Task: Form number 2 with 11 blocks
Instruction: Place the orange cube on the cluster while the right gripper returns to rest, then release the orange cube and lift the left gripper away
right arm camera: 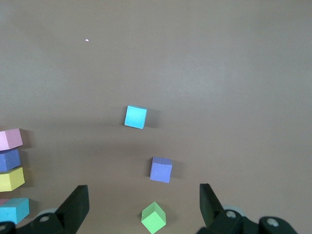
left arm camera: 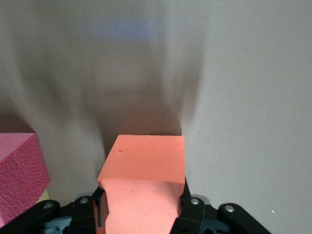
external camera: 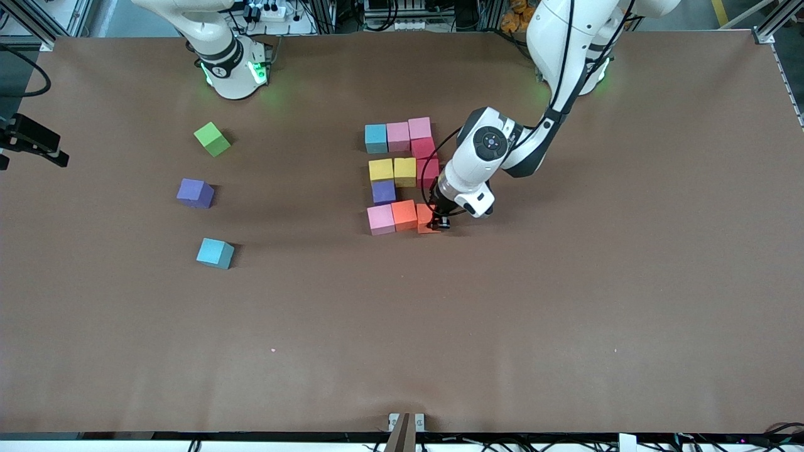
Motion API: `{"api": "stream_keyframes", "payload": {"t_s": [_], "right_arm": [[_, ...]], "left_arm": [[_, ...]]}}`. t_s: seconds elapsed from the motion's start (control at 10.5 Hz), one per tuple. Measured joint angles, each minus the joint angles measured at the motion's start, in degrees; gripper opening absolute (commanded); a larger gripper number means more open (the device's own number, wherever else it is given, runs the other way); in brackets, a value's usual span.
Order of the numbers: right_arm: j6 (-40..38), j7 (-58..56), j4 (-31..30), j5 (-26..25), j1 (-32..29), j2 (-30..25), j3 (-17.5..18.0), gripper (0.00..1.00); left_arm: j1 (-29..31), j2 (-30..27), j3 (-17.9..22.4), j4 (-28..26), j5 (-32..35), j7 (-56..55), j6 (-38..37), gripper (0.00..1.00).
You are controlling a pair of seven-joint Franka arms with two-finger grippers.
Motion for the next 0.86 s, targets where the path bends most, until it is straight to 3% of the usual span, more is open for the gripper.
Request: {"api": "stream_keyframes", "payload": {"t_s": [0.19,0.29,0.38,0.86], "right_arm": [[0.0,0.0,0.1,0.0,0.0,0.0,0.0,1.00],[0.0,0.0,0.1,0.0,0.0,0.0,0.0,1.00],[0.0,0.0,0.1,0.0,0.0,0.0,0.0,1.00],[-0.1,0.0,0.1,0.0,0.4,0.0,0.4,1.00]], "left_arm": [[0.0,0.1,-0.1,0.1,0.0,0.0,0.0,0.37],[0.0,0.1,-0.1,0.1,0.0,0.0,0.0,0.63],[0.0,0.1,-0.1,0.1,0.0,0.0,0.0,1.00],[0.1,-0.4,-0.5,1.2,3.3,1.5,-3.1,1.00]]}}
